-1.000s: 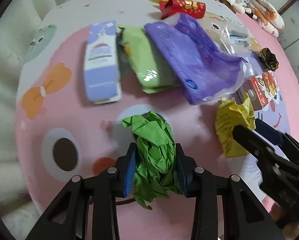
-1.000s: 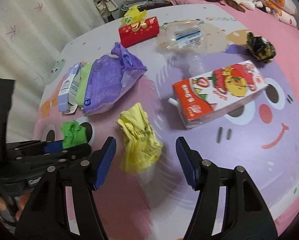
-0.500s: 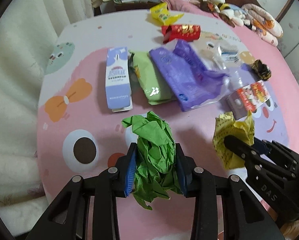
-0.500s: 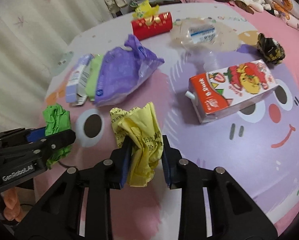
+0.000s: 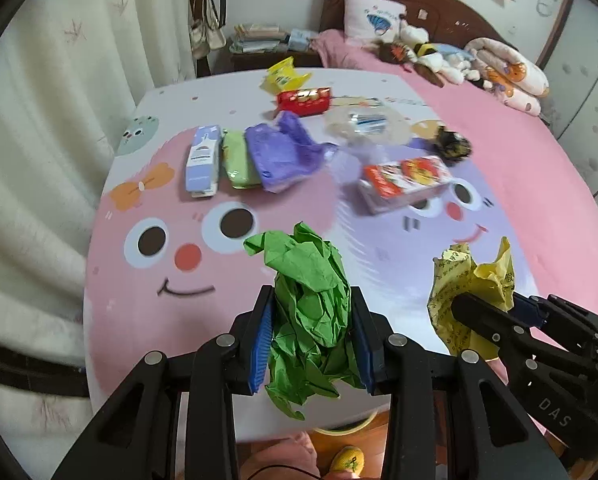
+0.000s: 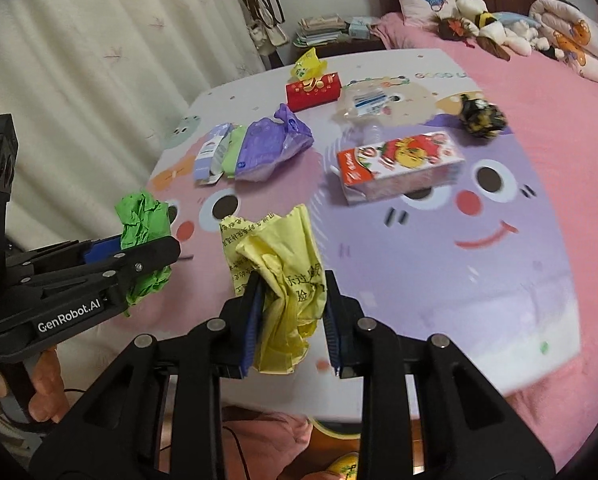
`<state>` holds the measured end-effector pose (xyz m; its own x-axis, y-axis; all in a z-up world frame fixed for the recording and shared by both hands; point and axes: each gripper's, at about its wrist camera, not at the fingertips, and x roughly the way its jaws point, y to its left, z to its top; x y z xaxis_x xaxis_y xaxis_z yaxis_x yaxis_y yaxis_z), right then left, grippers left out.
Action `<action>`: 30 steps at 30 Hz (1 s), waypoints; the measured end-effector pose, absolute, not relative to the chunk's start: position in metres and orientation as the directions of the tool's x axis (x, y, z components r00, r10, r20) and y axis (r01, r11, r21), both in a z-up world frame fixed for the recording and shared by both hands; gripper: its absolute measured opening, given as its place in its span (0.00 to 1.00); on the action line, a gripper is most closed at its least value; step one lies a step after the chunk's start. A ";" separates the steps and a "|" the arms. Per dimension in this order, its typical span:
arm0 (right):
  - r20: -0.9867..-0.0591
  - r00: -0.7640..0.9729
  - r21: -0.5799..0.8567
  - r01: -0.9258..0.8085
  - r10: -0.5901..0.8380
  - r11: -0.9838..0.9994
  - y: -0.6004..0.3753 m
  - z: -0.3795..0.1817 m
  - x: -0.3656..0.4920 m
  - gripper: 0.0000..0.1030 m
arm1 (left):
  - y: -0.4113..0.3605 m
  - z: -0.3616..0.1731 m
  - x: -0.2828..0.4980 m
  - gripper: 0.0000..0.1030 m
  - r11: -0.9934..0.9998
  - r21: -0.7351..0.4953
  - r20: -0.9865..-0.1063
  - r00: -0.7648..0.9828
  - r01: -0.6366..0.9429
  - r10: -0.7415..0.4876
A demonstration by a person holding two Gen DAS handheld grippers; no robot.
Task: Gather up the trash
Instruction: 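Grasp green crumpled paper with the left gripper while the right grasps yellow crumpled paper, then carry the green and yellow papers with both grippers down over the bin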
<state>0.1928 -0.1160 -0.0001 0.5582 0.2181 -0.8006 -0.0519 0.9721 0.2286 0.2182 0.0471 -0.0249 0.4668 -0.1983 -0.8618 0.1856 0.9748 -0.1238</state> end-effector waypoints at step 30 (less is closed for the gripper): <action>-0.934 0.313 0.226 0.140 0.173 0.964 -0.166 -0.164 -0.019 0.24 | -0.025 -0.224 0.017 0.34 0.947 -0.122 -0.967 0.178 0.296 -0.181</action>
